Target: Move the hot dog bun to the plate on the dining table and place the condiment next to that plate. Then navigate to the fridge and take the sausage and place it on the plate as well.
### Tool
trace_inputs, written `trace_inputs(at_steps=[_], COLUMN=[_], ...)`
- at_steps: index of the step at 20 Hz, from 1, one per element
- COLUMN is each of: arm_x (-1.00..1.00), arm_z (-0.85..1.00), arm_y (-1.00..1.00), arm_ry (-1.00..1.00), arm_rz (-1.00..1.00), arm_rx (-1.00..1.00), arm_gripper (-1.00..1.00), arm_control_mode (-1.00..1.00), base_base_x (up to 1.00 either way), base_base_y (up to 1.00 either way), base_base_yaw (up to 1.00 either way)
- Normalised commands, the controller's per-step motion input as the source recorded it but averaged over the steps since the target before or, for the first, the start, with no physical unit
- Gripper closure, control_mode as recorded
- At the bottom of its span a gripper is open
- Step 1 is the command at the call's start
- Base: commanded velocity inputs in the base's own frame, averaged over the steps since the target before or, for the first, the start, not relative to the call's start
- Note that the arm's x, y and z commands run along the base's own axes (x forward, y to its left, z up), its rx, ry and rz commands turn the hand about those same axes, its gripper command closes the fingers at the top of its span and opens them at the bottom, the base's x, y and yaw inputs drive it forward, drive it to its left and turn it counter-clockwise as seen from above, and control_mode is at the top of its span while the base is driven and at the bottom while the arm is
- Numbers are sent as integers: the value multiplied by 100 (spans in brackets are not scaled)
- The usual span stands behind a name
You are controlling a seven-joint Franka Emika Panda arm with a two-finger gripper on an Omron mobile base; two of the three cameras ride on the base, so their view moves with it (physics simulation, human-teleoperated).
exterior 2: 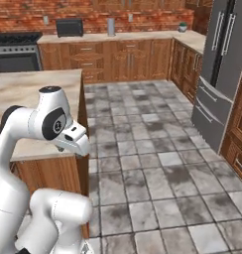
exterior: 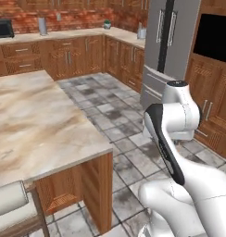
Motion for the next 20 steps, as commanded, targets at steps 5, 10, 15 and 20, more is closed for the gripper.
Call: trace_inputs(at_steps=[5, 10, 15, 20], arm_x=[0, 0, 0, 0], arm_z=[0, 0, 0, 0], arm_y=[0, 0, 0, 0], arm_ry=[0, 0, 0, 0], arm_rz=[0, 0, 0, 0], arm_rx=[0, 0, 0, 0], arm_gripper=[-100, -100, -100, -100], arm_control_mode=[100, 100, 100, 100], base_base_x=[97, 100, 100, 100], base_base_y=[-100, -100, -99, -55], base_base_yaw=[7, 18, 18, 3])
